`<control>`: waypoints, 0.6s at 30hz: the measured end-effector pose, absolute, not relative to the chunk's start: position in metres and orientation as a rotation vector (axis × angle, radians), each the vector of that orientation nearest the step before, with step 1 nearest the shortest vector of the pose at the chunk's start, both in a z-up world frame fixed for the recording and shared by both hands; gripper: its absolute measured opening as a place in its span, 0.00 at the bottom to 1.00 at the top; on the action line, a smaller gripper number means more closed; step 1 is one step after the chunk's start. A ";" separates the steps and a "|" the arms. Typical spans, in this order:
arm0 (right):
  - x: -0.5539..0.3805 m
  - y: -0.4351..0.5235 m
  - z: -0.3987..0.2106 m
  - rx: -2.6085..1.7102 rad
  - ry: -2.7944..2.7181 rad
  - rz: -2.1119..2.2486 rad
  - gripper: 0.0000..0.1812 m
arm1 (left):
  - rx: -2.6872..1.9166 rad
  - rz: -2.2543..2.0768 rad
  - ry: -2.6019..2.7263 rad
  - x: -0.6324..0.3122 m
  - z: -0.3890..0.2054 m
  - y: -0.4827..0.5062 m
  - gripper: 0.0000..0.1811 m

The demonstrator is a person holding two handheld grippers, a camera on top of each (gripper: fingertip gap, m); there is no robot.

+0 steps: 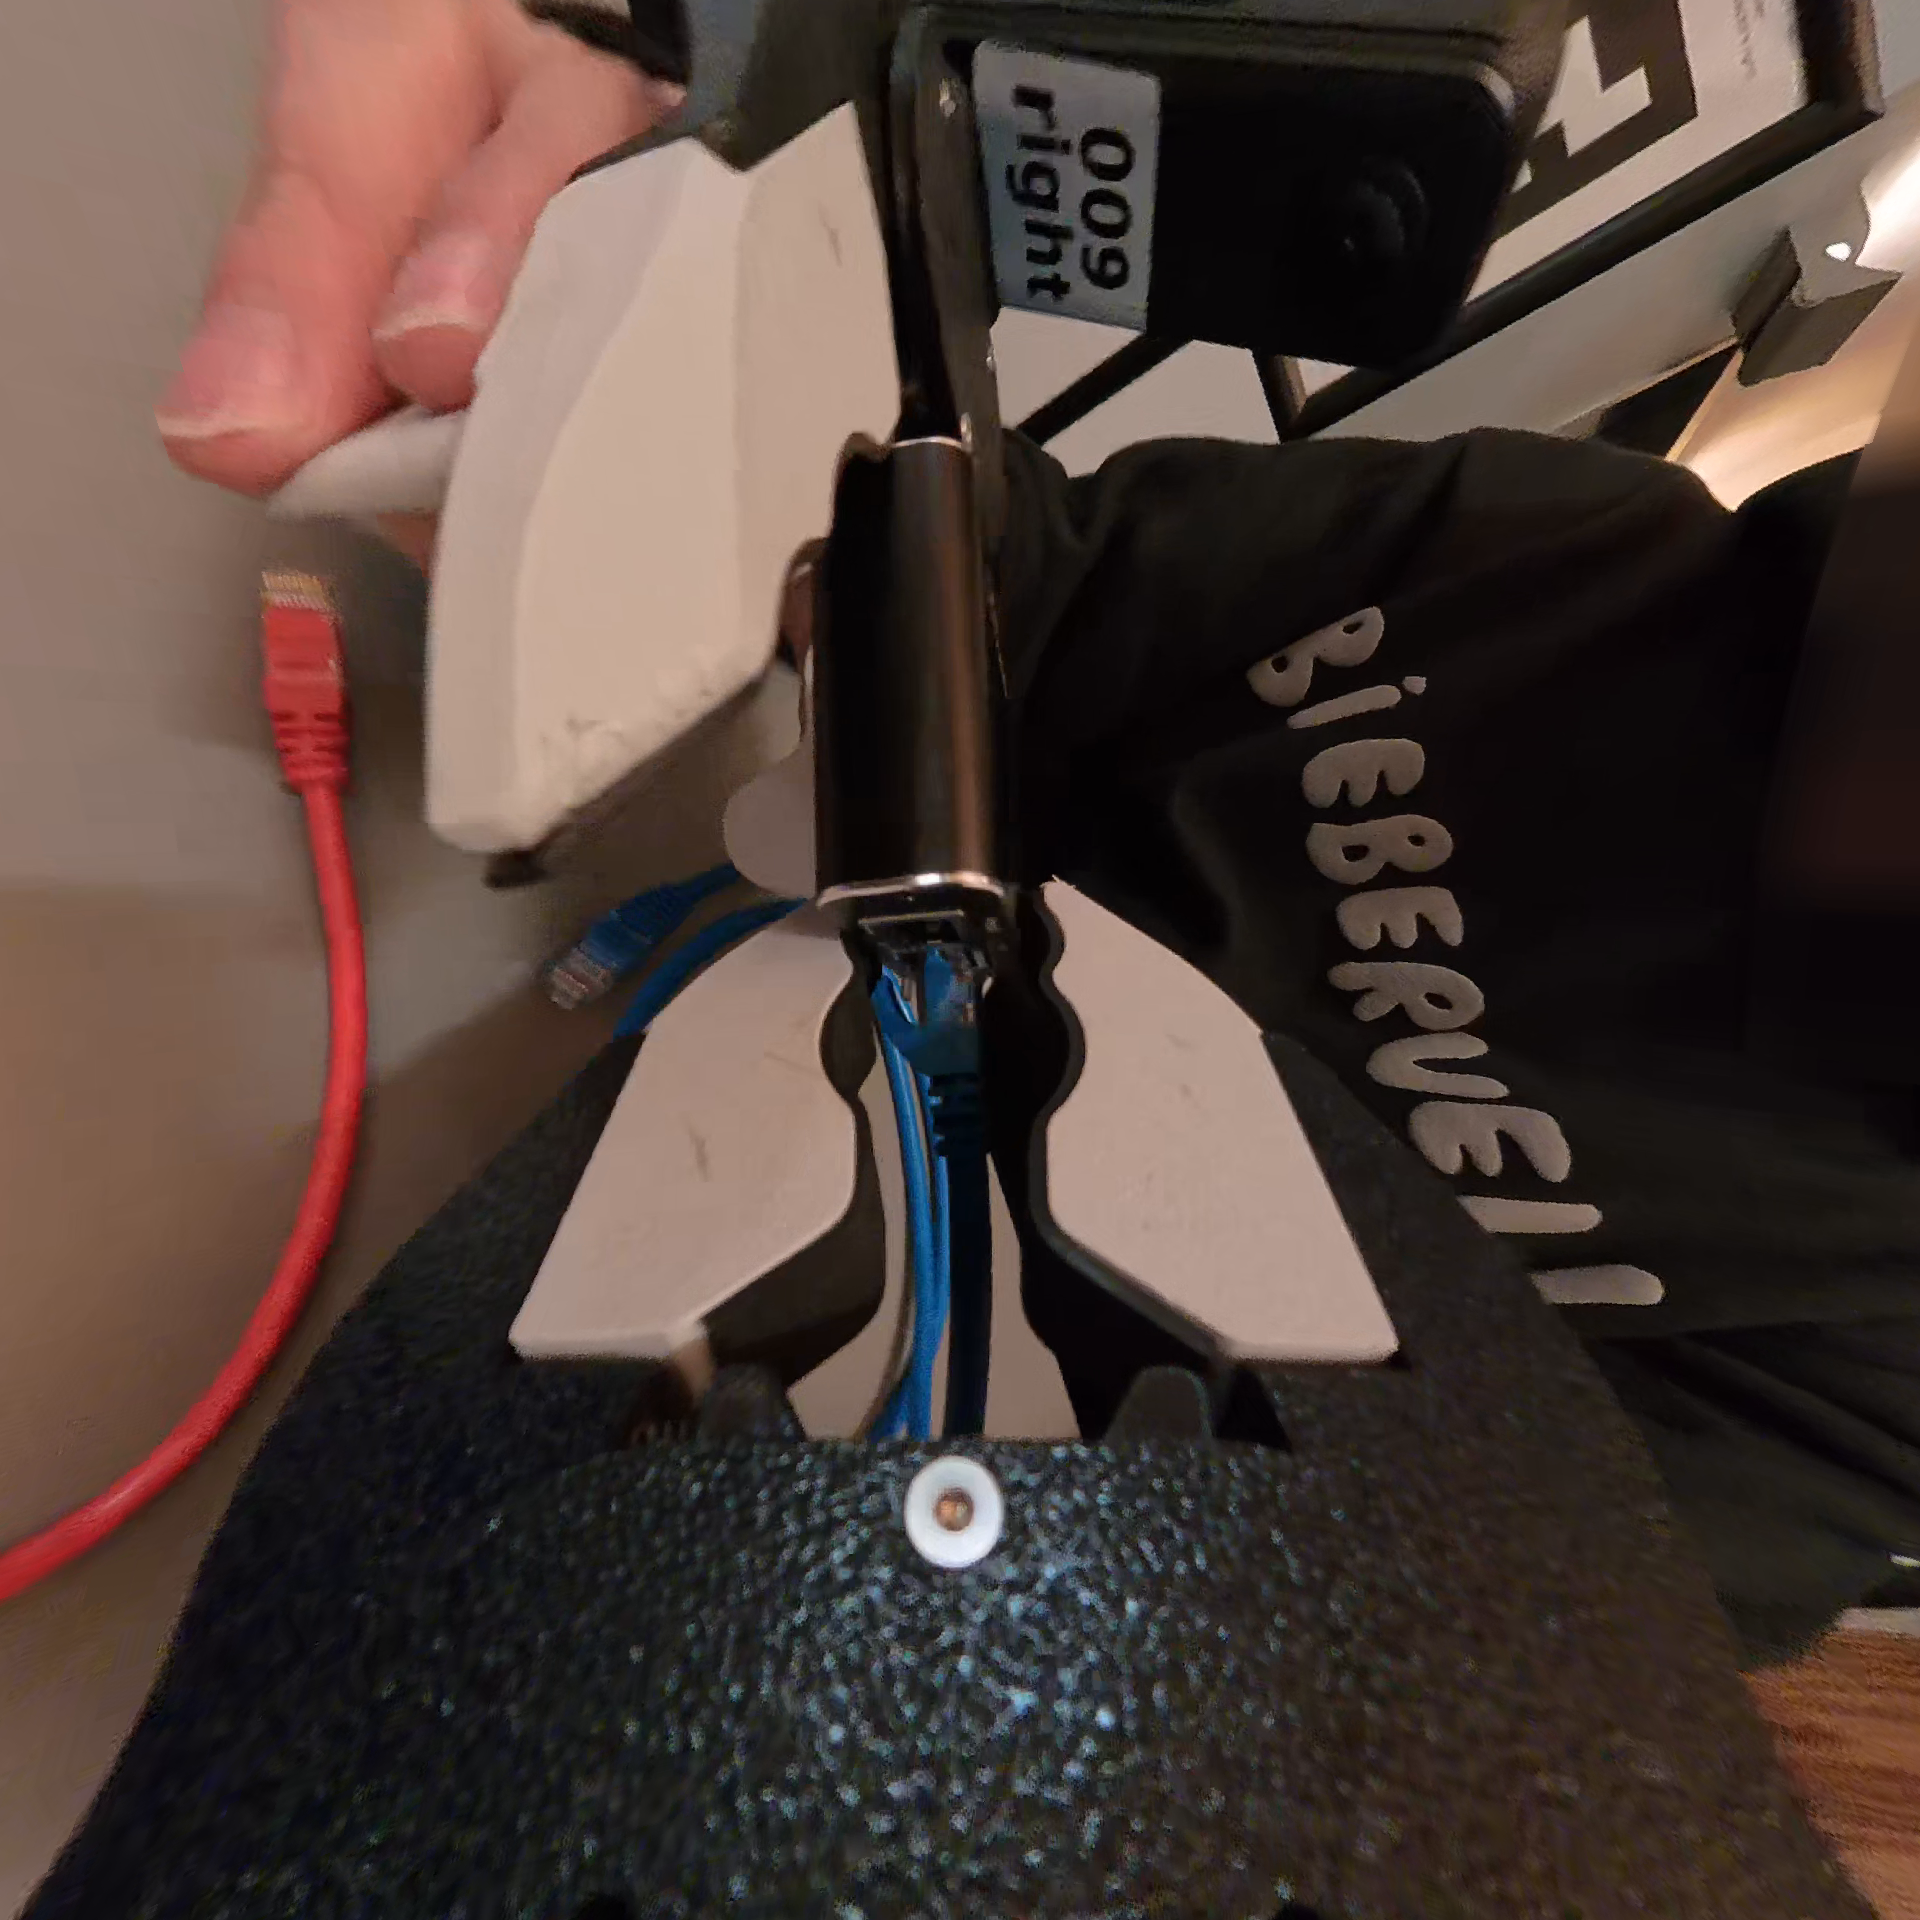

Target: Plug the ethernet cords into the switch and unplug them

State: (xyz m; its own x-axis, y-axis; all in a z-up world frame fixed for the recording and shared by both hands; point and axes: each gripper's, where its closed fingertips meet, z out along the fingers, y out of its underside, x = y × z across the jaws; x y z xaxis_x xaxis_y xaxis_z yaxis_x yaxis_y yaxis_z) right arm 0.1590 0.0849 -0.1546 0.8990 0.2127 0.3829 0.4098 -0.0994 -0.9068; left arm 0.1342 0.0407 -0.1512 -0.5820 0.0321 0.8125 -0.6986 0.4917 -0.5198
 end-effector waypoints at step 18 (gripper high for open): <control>0.163 0.080 -0.146 -1.589 -0.442 -0.176 0.64 | 0.646 1.207 -1.950 0.150 -0.149 0.039 0.14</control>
State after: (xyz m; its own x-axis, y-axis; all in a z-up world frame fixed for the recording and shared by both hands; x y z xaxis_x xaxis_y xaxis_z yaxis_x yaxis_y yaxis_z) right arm 0.1626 0.0799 -0.1456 0.9106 0.1720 0.3759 0.3831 -0.0101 -0.9236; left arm 0.1499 0.0387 -0.1485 -0.5987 -0.0340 0.8002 -0.7314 0.4304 -0.5289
